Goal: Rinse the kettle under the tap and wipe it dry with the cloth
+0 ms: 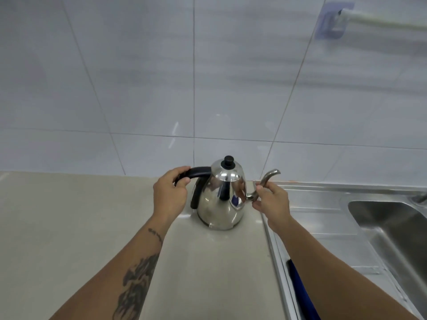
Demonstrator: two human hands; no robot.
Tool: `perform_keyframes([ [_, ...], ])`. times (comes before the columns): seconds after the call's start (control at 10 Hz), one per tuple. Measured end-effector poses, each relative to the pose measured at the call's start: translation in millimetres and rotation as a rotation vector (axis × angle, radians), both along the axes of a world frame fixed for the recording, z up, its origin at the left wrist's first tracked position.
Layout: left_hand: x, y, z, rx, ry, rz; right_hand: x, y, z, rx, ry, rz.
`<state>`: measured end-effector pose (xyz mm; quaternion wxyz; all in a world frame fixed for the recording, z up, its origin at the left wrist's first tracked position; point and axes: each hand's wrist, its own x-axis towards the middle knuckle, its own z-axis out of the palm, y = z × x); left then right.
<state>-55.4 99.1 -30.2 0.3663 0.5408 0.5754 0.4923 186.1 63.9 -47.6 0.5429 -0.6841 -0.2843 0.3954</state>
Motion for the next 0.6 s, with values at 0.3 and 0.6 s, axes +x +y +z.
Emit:
perform_keyframes([
  [0.3,3,28,-12,-0.013,-0.002,-0.008,6,32,-19,-0.003,-0.004,-0.03],
  [0.6,1,-3,-3,0.013,0.303,-0.034,10,3,-4,-0.154,-0.096,0.111],
])
